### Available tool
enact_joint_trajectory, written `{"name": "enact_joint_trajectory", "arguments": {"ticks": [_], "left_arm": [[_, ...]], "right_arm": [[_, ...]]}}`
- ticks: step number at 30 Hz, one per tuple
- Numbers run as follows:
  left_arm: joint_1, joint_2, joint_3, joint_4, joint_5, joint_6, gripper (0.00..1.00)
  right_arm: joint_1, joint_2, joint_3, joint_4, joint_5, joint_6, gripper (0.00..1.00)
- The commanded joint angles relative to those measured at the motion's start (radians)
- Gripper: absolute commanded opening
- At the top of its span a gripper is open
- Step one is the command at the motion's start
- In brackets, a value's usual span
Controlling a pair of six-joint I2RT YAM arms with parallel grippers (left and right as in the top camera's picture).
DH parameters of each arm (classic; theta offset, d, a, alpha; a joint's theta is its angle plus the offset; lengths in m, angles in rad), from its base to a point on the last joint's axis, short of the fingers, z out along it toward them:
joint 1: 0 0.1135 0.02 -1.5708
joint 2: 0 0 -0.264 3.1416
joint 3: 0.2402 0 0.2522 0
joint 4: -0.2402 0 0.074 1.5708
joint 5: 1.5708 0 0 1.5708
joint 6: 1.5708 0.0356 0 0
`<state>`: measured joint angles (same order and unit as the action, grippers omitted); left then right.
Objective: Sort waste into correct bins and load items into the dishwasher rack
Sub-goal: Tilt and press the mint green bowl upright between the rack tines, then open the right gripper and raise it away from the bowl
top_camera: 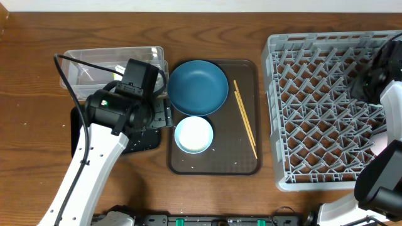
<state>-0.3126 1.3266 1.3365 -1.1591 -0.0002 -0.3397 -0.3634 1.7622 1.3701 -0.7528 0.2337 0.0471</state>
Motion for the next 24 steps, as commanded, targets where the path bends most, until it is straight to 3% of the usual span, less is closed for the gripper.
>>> {"name": "enact_joint_trajectory", "arguments": {"ticks": [1,5,13,24], "left_arm": [[0.0,0.0,0.002,-0.003,-0.008,0.005,0.8],[0.0,0.0,0.002,-0.003,-0.008,0.005,0.8],[0.0,0.0,0.002,-0.003,-0.008,0.005,0.8],[0.0,0.0,0.002,-0.004,-0.008,0.005,0.8]], "right_arm": [[0.01,-0.006,-0.005,0.006,0.103,0.069,0.02],[0.009,-0.006,-0.005,-0.021,0.12,0.098,0.01],[-0.003,-0.006,-0.006,-0.124,0.316,0.405,0.01],[-0.005,0.006,-0.011,0.032,0.309,0.423,0.02]]}}
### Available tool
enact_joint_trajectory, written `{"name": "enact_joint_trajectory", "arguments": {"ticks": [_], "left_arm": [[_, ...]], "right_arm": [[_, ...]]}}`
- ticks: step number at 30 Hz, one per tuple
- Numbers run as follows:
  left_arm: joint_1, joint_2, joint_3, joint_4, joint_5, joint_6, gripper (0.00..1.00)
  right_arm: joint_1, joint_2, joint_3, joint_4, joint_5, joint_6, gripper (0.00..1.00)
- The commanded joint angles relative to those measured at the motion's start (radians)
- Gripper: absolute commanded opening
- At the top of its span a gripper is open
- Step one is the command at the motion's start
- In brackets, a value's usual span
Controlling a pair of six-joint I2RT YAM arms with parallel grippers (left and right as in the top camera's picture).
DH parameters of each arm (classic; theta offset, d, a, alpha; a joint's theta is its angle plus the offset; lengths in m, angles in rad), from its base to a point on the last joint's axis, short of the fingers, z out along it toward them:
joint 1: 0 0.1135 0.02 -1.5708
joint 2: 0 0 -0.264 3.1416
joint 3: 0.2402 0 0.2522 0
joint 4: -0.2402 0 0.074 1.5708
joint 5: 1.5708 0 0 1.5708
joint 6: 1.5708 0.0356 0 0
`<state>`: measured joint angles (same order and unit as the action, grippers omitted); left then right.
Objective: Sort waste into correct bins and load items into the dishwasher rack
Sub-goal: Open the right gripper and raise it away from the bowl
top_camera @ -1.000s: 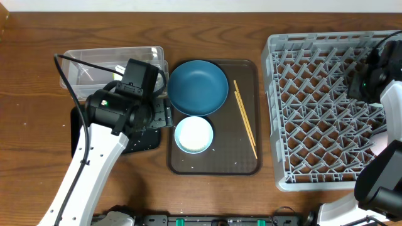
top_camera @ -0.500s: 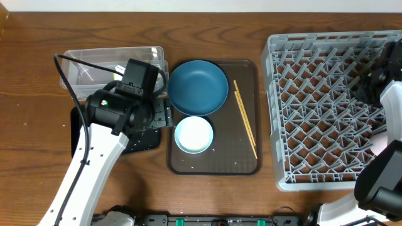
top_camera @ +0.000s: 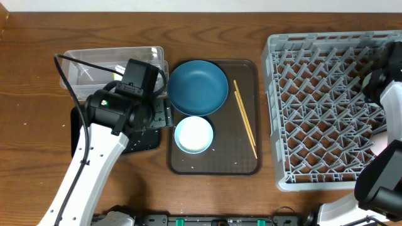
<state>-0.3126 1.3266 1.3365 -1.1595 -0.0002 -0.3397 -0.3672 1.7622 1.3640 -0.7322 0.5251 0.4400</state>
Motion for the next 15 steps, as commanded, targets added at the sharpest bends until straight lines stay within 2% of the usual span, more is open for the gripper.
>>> {"name": "enact_joint_trajectory", "arguments": {"ticks": [1,4,6,11,15], "left_arm": [[0.0,0.0,0.002,-0.004,-0.008,0.005,0.8],[0.0,0.0,0.002,-0.004,-0.008,0.005,0.8],[0.0,0.0,0.002,-0.004,-0.008,0.005,0.8],[0.0,0.0,0.002,-0.003,-0.008,0.005,0.8],[0.0,0.0,0.002,-0.004,-0.008,0.005,0.8]], "right_arm": [[-0.001,0.011,-0.005,0.013,0.016,0.031,0.02],[-0.001,0.024,-0.005,0.012,0.016,0.03,0.03],[-0.001,0.029,-0.005,0.025,-0.033,0.008,0.09],[-0.001,0.027,-0.004,0.126,-0.453,-0.349,0.04],[-0.001,0.017,-0.003,0.099,-0.372,-0.322,0.03]]}}
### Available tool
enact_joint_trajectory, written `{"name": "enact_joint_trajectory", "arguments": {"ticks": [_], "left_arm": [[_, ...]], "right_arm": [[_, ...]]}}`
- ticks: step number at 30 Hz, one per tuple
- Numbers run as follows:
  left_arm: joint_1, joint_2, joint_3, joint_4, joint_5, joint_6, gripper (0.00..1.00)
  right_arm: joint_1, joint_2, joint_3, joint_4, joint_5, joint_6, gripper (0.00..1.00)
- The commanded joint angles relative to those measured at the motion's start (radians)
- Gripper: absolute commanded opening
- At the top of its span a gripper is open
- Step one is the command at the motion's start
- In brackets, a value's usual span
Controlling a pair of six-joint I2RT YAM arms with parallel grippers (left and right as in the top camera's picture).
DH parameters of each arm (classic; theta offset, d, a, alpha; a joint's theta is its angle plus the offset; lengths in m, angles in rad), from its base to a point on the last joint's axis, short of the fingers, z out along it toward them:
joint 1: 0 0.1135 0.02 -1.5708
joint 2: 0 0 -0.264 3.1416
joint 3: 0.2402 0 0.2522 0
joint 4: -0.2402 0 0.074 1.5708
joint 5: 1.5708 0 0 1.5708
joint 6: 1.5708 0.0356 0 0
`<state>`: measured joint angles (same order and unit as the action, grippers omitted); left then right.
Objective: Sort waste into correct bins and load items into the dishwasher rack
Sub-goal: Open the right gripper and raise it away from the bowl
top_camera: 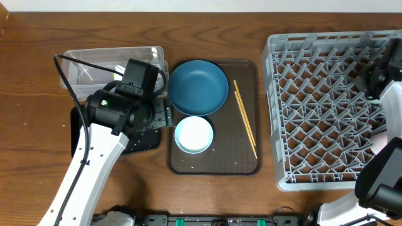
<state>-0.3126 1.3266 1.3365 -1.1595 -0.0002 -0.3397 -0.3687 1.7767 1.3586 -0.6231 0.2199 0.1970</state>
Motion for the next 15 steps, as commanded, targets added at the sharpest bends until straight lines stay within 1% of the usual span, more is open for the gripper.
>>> {"name": "enact_joint_trajectory", "arguments": {"ticks": [1,4,7,10,12,14,15], "left_arm": [[0.0,0.0,0.002,-0.004,-0.008,0.005,0.8],[0.0,0.0,0.002,-0.004,-0.008,0.005,0.8],[0.0,0.0,0.002,-0.003,-0.008,0.005,0.8],[0.0,0.0,0.002,-0.004,-0.008,0.005,0.8],[0.0,0.0,0.002,-0.004,-0.008,0.006,0.8],[0.0,0.0,0.002,-0.004,-0.008,0.006,0.81],[0.0,0.0,0.002,-0.004,-0.008,0.006,0.81]], "right_arm": [[0.0,-0.003,0.002,-0.018,-0.047,-0.079,0.03],[0.0,-0.034,0.002,-0.039,0.002,-0.079,0.04],[0.001,-0.079,0.002,-0.072,0.007,-0.078,0.06],[0.001,-0.136,0.002,-0.129,-0.047,-0.078,0.16],[0.001,-0.177,0.002,-0.175,-0.116,-0.078,0.2],[0.001,-0.21,0.002,-0.213,-0.206,-0.079,0.29],[0.002,-0.222,0.002,-0.23,-0.257,-0.078,0.32]]}}
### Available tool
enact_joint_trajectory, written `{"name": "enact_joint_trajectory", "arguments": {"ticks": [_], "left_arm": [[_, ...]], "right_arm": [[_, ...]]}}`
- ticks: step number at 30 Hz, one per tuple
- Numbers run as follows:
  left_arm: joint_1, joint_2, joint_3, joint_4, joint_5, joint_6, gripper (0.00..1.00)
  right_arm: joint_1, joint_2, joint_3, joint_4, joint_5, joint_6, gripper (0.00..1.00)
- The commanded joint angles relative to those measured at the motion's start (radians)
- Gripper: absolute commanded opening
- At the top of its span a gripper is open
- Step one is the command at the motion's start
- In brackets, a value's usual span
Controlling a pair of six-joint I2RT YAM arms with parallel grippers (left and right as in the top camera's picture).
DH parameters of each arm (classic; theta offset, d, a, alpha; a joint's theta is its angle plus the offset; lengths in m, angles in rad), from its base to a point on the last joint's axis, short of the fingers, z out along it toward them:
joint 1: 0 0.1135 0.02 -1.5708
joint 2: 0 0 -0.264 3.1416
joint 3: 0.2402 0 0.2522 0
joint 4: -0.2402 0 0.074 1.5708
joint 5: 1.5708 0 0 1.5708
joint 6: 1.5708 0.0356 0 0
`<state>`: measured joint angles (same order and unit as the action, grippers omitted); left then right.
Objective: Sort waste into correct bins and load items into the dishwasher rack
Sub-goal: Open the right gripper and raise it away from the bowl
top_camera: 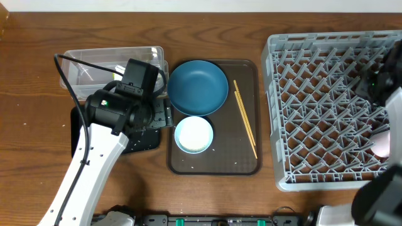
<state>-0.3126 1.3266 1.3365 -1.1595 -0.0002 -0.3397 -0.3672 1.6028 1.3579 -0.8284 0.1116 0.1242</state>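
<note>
On the brown tray (213,164) lie a dark blue bowl (198,86), a small pale blue bowl (193,134) and a pair of chopsticks (245,118). The grey dishwasher rack (314,94) stands at the right, with a pink item (381,144) at its right edge. My left gripper (163,115) hangs at the tray's left edge, between the bins and the bowls; its jaws are hidden under the wrist. My right gripper (377,81) is over the rack's far right side, and its fingers cannot be made out.
A clear plastic bin (94,68) holding some scraps sits at the back left. A black bin (143,141) lies in front of it, mostly under my left arm. Bare wooden table (31,125) surrounds them.
My right arm has shifted slightly toward the right edge of the view, and more of the pink item in the rack shows. The left arm and the tray items have not moved.
My right arm first reached over the rack's right part, hiding the rack's right columns. At each later moment it stood farther toward the right edge of the view. My left arm stayed by the tray's left edge throughout, and the bowls and chopsticks lay unmoved.
</note>
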Motion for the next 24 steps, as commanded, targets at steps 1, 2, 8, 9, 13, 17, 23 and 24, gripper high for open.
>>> {"name": "enact_joint_trajectory", "arguments": {"ticks": [1,2,8,9,13,17,23,24], "left_arm": [[0.0,0.0,0.002,-0.004,-0.008,0.006,0.81],[0.0,0.0,0.002,-0.003,-0.008,0.006,0.81],[0.0,0.0,0.002,-0.003,-0.009,0.006,0.81],[0.0,0.0,0.002,-0.003,-0.008,0.006,0.81],[0.0,0.0,0.002,-0.003,-0.008,0.006,0.81],[0.0,0.0,0.002,-0.004,-0.008,0.006,0.81],[-0.001,0.001,0.002,-0.018,-0.006,0.002,0.81],[-0.002,0.002,0.002,-0.018,-0.001,0.002,0.81]], "right_arm": [[0.002,-0.059,0.003,-0.046,-0.219,-0.006,0.33],[0.003,-0.064,0.003,-0.065,-0.28,-0.006,0.34],[0.053,-0.064,0.001,-0.208,-0.46,-0.007,0.34],[0.071,-0.064,0.001,-0.223,-0.46,-0.011,0.34],[0.158,-0.064,0.001,-0.267,-0.46,-0.034,0.34],[0.276,-0.064,0.001,-0.28,-0.459,-0.049,0.37],[0.436,-0.065,0.001,-0.293,-0.294,-0.058,0.41],[0.453,-0.065,0.001,-0.299,-0.249,-0.058,0.41]]}}
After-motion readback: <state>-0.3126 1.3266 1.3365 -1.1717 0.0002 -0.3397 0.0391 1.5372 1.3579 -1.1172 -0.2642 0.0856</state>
